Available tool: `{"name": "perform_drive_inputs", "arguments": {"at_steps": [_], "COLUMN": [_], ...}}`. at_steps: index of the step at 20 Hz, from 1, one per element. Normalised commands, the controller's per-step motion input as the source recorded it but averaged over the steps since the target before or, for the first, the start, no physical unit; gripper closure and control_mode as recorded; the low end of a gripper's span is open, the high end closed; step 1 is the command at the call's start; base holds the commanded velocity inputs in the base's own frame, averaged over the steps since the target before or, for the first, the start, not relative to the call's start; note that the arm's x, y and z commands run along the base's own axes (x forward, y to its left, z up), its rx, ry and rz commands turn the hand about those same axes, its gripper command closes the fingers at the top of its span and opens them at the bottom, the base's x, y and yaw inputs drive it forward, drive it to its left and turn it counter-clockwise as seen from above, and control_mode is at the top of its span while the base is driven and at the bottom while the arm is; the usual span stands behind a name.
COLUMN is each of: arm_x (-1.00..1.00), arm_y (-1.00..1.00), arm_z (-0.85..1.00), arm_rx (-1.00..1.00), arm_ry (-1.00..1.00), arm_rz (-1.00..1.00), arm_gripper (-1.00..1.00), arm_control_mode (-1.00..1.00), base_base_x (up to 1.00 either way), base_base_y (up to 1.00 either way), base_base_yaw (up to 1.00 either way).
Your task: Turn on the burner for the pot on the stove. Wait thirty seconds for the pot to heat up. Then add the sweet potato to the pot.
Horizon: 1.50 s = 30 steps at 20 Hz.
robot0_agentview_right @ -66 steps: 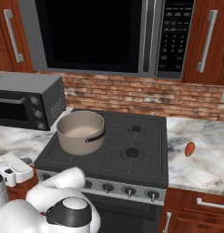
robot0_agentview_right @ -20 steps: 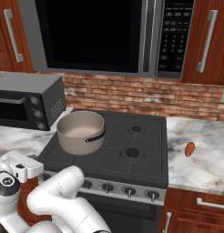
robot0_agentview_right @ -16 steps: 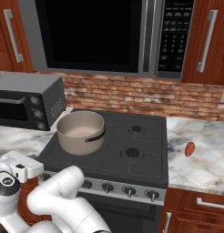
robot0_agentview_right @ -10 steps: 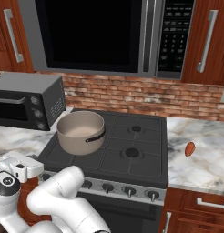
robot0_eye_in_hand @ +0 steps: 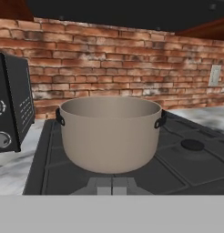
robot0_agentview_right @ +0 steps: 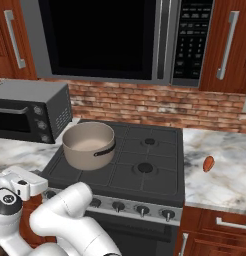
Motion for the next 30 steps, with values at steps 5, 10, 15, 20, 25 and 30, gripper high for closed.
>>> {"name": "perform_drive_inputs", "arguments": {"at_steps": [5, 10, 15, 20, 25, 30], "arm_x": [0.00, 0.00, 0.00, 0.00, 0.00, 0.00], "arm_y": [0.00, 0.00, 0.00, 0.00, 0.00, 0.00], "arm_z": [0.00, 0.00, 0.00, 0.00, 0.00, 0.00], "arm_rx": [0.00, 0.00, 0.00, 0.00, 0.00, 0.00], "arm_ry": [0.01, 0.01, 0.01, 0.01, 0.00, 0.00], "arm_rz": [0.00, 0.00, 0.00, 0.00, 0.00, 0.00], "arm_gripper": [1.00, 1.00, 1.00, 1.00, 1.00, 1.00], "arm_control_mode": [-1.00, -1.00, -1.00, -1.00, -1.00, -1.00], "base_base_x": [0.00, 0.00, 0.00, 0.00, 0.00, 0.00], "base_base_y": [0.00, 0.00, 0.00, 0.00, 0.00, 0.00], "base_base_yaw": [0.00, 0.00, 0.00, 0.00, 0.00, 0.00]}}
